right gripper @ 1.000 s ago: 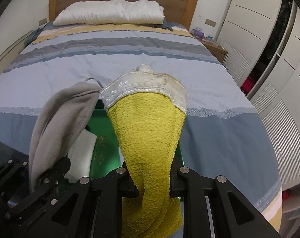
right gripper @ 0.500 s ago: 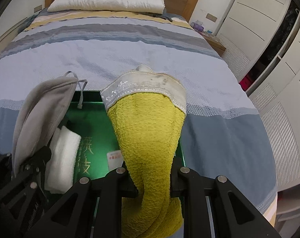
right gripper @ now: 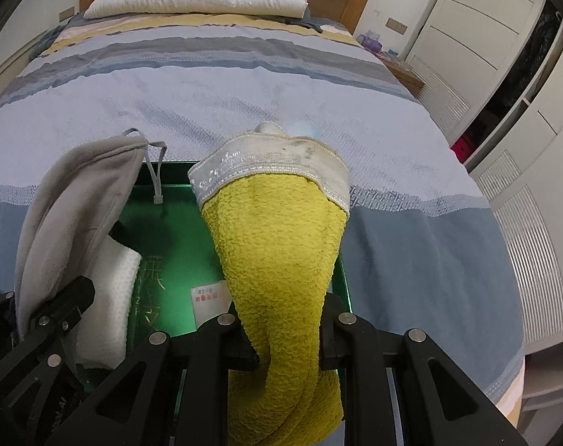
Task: Organize soft objects
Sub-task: 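Lower the grey sock into the tray with the left tool while the right tool lowers the yellow towel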
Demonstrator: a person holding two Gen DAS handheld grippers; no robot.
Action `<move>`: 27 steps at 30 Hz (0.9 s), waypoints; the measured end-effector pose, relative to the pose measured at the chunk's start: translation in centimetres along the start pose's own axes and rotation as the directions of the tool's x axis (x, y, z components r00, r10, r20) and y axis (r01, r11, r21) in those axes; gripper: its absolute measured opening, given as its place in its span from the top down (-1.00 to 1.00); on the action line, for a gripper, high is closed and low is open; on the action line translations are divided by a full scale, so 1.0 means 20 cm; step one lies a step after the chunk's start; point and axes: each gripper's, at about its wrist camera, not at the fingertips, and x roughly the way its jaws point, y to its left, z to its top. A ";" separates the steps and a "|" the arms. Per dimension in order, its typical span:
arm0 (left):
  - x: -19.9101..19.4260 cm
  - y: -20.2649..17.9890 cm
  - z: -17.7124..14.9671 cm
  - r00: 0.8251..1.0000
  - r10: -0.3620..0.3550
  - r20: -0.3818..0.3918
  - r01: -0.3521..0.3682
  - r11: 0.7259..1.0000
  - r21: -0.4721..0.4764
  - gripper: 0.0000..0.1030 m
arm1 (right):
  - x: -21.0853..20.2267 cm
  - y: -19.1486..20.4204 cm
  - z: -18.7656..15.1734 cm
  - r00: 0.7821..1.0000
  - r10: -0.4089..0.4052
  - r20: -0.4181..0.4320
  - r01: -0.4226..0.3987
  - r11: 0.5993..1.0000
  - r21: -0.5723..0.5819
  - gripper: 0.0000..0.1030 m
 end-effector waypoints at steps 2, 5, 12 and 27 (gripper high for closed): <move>0.00 0.00 0.00 1.000 0.014 0.004 -0.014 1.000 0.004 0.66 | 0.01 -0.01 0.01 1.000 0.010 -0.002 -0.010 1.000 0.004 0.63; 0.00 -0.01 0.00 1.000 0.029 0.001 -0.029 0.999 0.015 0.66 | 0.02 -0.01 0.01 1.000 0.009 -0.002 -0.009 1.000 0.003 0.63; 0.03 -0.02 0.00 0.998 0.065 -0.008 -0.065 0.998 0.022 0.66 | 0.03 -0.05 0.01 1.000 0.008 0.005 -0.008 1.000 0.005 0.61; 0.04 -0.04 -0.02 0.997 0.073 0.004 -0.073 0.996 0.055 0.66 | 0.05 -0.05 -0.01 1.000 0.020 0.014 -0.020 1.000 -0.013 0.61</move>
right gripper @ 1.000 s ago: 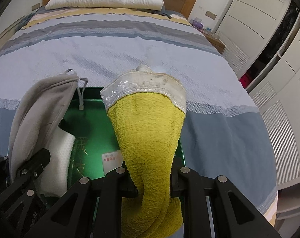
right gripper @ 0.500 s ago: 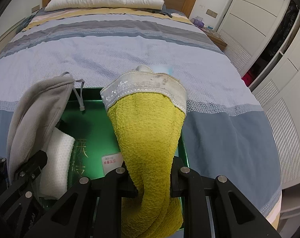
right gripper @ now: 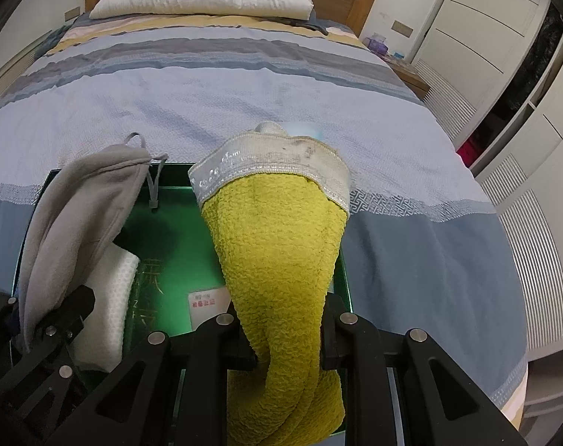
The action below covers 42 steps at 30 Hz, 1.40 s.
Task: Organize soft objects
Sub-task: 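Lower the grey sock into the tray with the left tool while the right tool lowers the yellow towel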
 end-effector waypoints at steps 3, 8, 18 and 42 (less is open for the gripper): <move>-0.01 -0.01 0.00 1.000 0.004 0.006 -0.004 1.000 0.003 0.66 | 0.00 -0.01 -0.01 1.000 -0.001 0.005 0.001 1.000 -0.001 0.61; -0.01 -0.01 0.00 1.000 0.011 0.015 -0.011 1.000 0.009 0.66 | 0.00 -0.02 -0.02 1.000 0.001 0.005 -0.001 1.000 0.002 0.57; -0.01 -0.02 0.00 1.000 0.016 0.019 -0.016 1.000 0.015 0.66 | 0.00 -0.02 -0.01 1.000 0.004 0.005 -0.004 1.000 -0.007 0.56; 0.00 -0.01 0.01 1.000 0.009 0.013 -0.009 1.000 0.011 0.00 | 0.00 -0.01 0.02 1.000 0.019 -0.001 -0.019 1.000 -0.005 0.19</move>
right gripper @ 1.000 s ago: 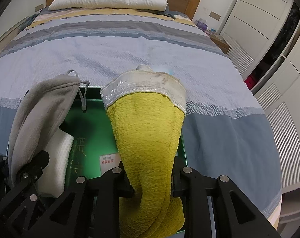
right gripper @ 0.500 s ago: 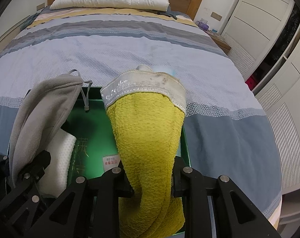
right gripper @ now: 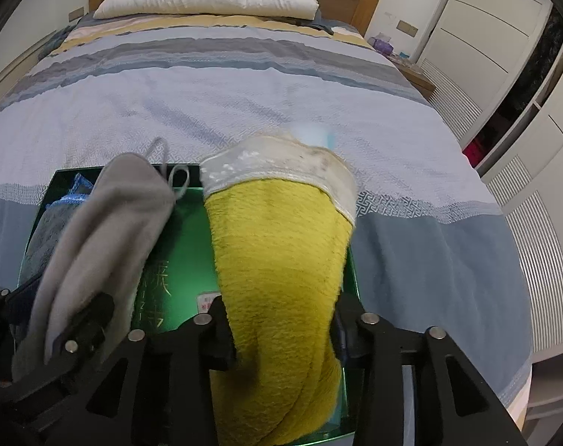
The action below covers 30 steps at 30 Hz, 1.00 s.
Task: Organize soft objects
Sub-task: 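Lower the grey sock into the tray with the left tool while the right tool lowers the yellow towel, then open both tools to release the sock and towel into the tray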
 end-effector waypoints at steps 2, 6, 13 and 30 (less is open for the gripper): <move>0.00 -0.01 0.00 1.000 0.003 0.000 -0.003 1.000 0.003 -0.03 | 0.00 -0.01 0.00 1.000 -0.007 0.001 0.007 1.000 0.004 0.16; 0.00 0.00 0.00 1.000 0.008 -0.003 -0.008 1.000 0.002 -0.07 | 0.00 -0.02 0.01 1.000 -0.007 -0.001 0.007 1.000 0.010 0.15; 0.02 0.01 0.01 1.000 0.014 -0.007 -0.014 1.000 -0.010 -0.20 | 0.01 -0.02 0.01 1.000 0.000 -0.005 0.000 1.000 0.020 0.12; 0.00 0.05 0.03 1.000 0.019 0.021 -0.018 0.999 -0.044 -0.52 | 0.00 -0.11 0.02 1.000 0.027 -0.005 -0.027 0.995 0.101 -0.36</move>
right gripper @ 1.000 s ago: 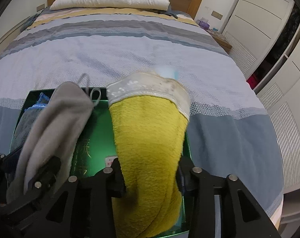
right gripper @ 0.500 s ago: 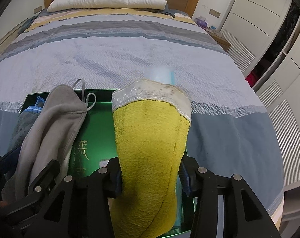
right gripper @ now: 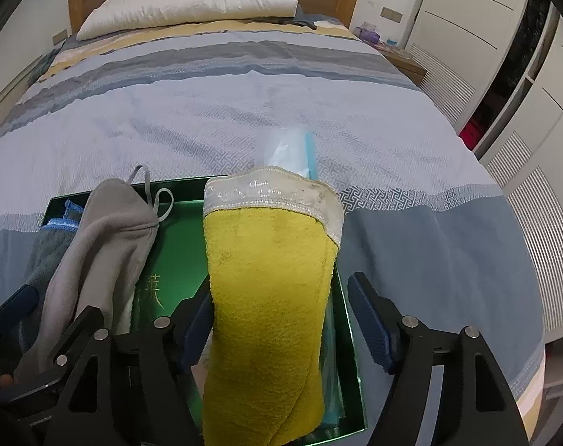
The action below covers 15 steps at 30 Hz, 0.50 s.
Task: Organize soft objects
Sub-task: 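Open both tools to release the sock and towel into the tray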
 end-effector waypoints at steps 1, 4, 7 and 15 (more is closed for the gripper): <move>0.00 -0.01 0.00 1.000 -0.011 -0.002 0.011 1.000 0.006 -0.65 | -0.01 0.00 0.00 1.000 0.004 0.003 -0.004 1.000 0.004 -0.39; -0.02 -0.02 -0.01 1.000 -0.010 0.025 0.009 1.000 0.013 -0.98 | -0.03 0.01 0.01 1.000 0.025 0.013 -0.025 1.000 0.010 -0.46; -0.04 -0.02 0.00 0.999 -0.010 0.036 0.010 1.000 0.016 -0.98 | -0.05 0.04 0.02 0.999 0.034 0.017 -0.034 0.999 -0.007 -0.49; -0.06 0.01 0.01 0.999 0.005 0.049 -0.005 1.000 -0.010 -0.98 | -0.12 0.04 0.03 0.999 0.035 0.042 -0.035 0.999 0.002 -0.49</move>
